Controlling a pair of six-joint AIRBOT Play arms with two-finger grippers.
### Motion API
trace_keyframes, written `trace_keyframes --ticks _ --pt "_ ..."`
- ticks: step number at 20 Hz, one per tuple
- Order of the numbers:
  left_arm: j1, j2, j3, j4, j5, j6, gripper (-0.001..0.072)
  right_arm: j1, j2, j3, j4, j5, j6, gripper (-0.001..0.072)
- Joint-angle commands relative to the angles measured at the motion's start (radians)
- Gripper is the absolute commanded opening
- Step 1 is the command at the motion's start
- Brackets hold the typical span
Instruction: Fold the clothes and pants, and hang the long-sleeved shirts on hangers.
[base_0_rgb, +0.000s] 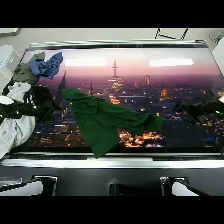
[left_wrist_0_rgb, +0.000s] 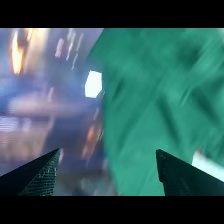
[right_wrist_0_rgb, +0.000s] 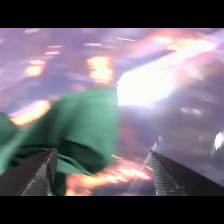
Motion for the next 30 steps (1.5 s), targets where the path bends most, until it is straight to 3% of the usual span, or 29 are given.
trace_keyframes --ticks 1,5,12,15,16,17,20,23,27,30 --pt "-0.023 -0.002 -0.167 -0.042 -0.062 0.056 0.0534 -0.109 -0.002 -0.078 -0.015 0.043 -0.030 0.0673" --pt "-0.171 -0.010 -0.328 -0.214 0.161 0.108 0.0519 -0.097 -0.002 -0.129 -0.001 0.016 -0.047 0.0673" --pt "-0.323 -0.010 -0.334 -0.345 0.454 0.108 0.0482 -0.097 -0.002 -0.129 0.055 0.000 -0.079 0.0672" --pt "-0.365 -0.010 -0.334 -0.357 0.541 0.071 0.0296 -0.097 -0.004 -0.129 0.082 -0.048 -0.082 0.0671" --pt "-0.371 -0.010 -0.334 -0.358 0.553 0.061 0.0130 -0.096 -0.013 -0.129 0.083 -0.059 -0.082 0.0670" --pt "-0.371 -0.009 -0.334 -0.357 0.552 0.064 0.0027 -0.092 -0.027 -0.129 0.085 -0.060 -0.082 0.0670" --pt "-0.363 0.010 -0.333 -0.356 0.552 0.082 0.0026 -0.021 -0.094 -0.130 0.083 -0.077 -0.103 0.0634" --pt "-0.362 0.052 -0.333 -0.356 0.544 0.103 0.0026 0.080 -0.160 -0.129 0.093 -0.183 -0.103 0.0635" --pt "-0.362 0.115 -0.330 -0.356 0.525 0.120 0.0026 0.156 -0.206 -0.129 0.218 -0.294 -0.124 0.0610" --pt "-0.362 0.137 -0.316 -0.356 0.513 0.137 0.0026 0.210 -0.221 -0.129 0.225 -0.347 -0.122 0.0606"
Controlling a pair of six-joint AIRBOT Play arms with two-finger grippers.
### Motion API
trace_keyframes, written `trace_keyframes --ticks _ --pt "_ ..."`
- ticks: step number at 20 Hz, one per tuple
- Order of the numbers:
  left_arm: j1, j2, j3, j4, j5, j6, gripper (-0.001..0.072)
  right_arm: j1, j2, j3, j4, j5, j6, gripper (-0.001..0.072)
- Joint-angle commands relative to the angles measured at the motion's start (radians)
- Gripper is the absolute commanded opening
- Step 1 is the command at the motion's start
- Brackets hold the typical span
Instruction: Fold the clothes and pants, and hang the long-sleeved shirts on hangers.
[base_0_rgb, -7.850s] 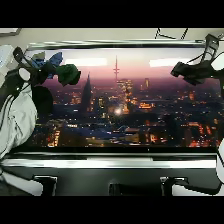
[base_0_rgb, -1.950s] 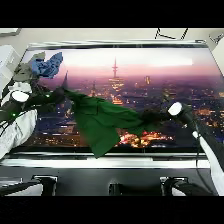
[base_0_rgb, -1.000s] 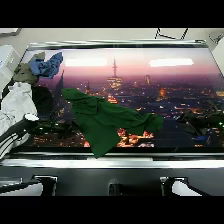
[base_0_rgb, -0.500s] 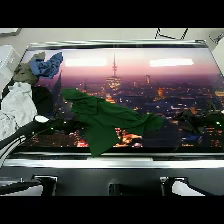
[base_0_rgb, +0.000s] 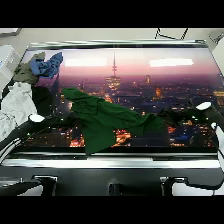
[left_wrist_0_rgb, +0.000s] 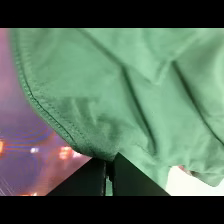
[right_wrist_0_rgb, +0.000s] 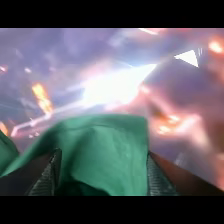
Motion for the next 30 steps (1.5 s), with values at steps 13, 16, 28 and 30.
trace_keyframes --ticks 13,16,28,30 --pt "0.185 0.279 0.844 0.122 -0.101 0.095 0.0024 0.086 0.304 0.654 -0.201 -0.043 -0.063 0.0036" --pt "0.238 0.351 1.131 0.122 -0.081 0.092 0.0025 0.086 0.481 0.809 -0.256 -0.091 -0.055 0.0037" --pt "0.238 0.491 1.187 0.274 0.047 -0.068 0.0025 0.086 0.723 0.824 -0.332 -0.241 -0.006 0.0037" --pt "0.238 0.428 1.186 0.432 -0.074 -0.169 0.0025 0.086 0.655 0.824 -0.371 -0.127 -0.006 0.0037"
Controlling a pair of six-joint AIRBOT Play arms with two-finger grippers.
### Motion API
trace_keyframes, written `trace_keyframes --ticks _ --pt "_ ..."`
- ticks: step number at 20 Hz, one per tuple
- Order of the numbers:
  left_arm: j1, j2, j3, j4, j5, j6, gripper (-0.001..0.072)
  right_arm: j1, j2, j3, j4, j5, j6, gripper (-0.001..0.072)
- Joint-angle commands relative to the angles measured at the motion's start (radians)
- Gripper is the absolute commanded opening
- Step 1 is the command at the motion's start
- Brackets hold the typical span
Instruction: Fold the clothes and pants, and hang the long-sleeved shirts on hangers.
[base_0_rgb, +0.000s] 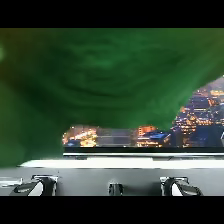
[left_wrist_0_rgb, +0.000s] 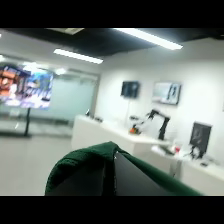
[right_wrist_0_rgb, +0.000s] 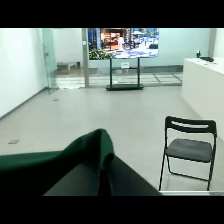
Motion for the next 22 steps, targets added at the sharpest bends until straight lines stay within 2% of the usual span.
trace_keyframes --ticks 1,3,5,8,11,13,15,17,18,19,20,21,22 --pt "0.001 -0.097 0.002 0.243 -0.194 -0.140 0.0025 0.001 -0.101 0.001 -0.066 0.154 0.005 0.0037" --pt "0.000 -0.212 -0.027 0.268 -0.354 -0.143 0.0025 0.001 -0.248 -0.005 -0.086 0.313 0.025 0.0037" --pt "-0.015 -0.341 -0.122 0.267 -0.433 -0.144 0.0026 0.003 -0.426 -0.030 -0.080 0.384 0.055 0.0037" --pt "-0.065 -0.547 -0.304 0.246 -0.379 -0.153 0.0027 0.003 -0.721 -0.043 -0.045 0.406 0.113 0.0037" --pt "-0.084 -0.776 -0.350 0.165 -0.288 -0.153 0.0027 0.003 -0.936 -0.043 0.064 0.340 0.211 0.0037" --pt "-0.084 -0.896 -0.349 0.019 -0.277 -0.153 0.0027 0.003 -1.018 -0.043 0.146 0.297 0.313 0.0037" --pt "-0.092 -0.975 -0.349 -0.101 -0.282 -0.151 0.0028 0.003 -1.068 -0.043 0.220 0.283 0.325 0.0038" --pt "-0.105 -1.011 -0.349 -0.129 -0.299 -0.150 0.0029 0.003 -1.088 -0.043 0.231 0.316 0.324 0.0039" --pt "-0.107 -1.010 -0.348 -0.129 -0.310 -0.149 0.0071 0.000 -1.086 -0.040 0.230 0.327 0.308 0.0053" --pt "-0.098 -1.005 -0.338 -0.128 -0.333 -0.148 0.0264 -0.013 -1.078 -0.028 0.228 0.345 0.299 0.0172" --pt "-0.077 -1.002 -0.312 -0.128 -0.397 -0.145 0.0489 -0.039 -1.062 -0.008 0.224 0.372 0.298 0.0379" --pt "-0.038 -0.999 -0.274 -0.119 -0.498 -0.132 0.0550 -0.075 -1.041 0.014 0.220 0.417 0.283 0.0573" --pt "0.005 -0.997 -0.233 -0.077 -0.612 -0.140 0.0549 -0.120 -1.014 0.029 0.206 0.479 0.254 0.0607"
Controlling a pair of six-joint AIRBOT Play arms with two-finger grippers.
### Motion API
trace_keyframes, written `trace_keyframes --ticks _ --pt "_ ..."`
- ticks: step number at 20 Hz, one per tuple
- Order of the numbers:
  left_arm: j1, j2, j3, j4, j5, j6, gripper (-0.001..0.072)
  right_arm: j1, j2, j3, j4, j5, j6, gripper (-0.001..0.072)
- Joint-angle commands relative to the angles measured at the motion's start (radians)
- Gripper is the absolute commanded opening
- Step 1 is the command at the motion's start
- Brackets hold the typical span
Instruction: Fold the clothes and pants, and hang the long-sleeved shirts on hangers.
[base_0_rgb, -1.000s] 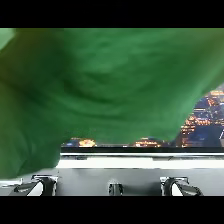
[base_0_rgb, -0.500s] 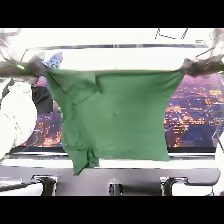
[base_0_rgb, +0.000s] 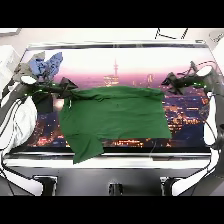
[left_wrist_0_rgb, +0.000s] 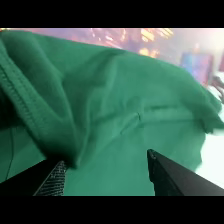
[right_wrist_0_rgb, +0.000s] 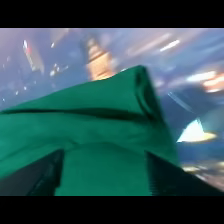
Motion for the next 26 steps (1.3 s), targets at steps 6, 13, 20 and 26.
trace_keyframes --ticks 6,13,20,26 --pt "0.195 0.187 -0.143 0.573 -0.523 -0.009 0.0521 -0.274 0.174 -0.133 -0.310 0.544 -0.107 0.0573" --pt "0.202 0.328 -0.722 0.262 -0.209 0.220 0.0446 -0.272 0.270 -0.461 -0.275 0.455 -0.146 0.0572" --pt "0.138 0.318 -0.764 0.231 -0.169 0.233 0.0445 -0.272 0.270 -0.465 -0.223 0.433 -0.150 0.0565" --pt "0.064 0.318 -0.763 0.232 -0.159 0.222 0.0026 -0.272 0.270 -0.512 -0.238 0.434 -0.165 0.0560"
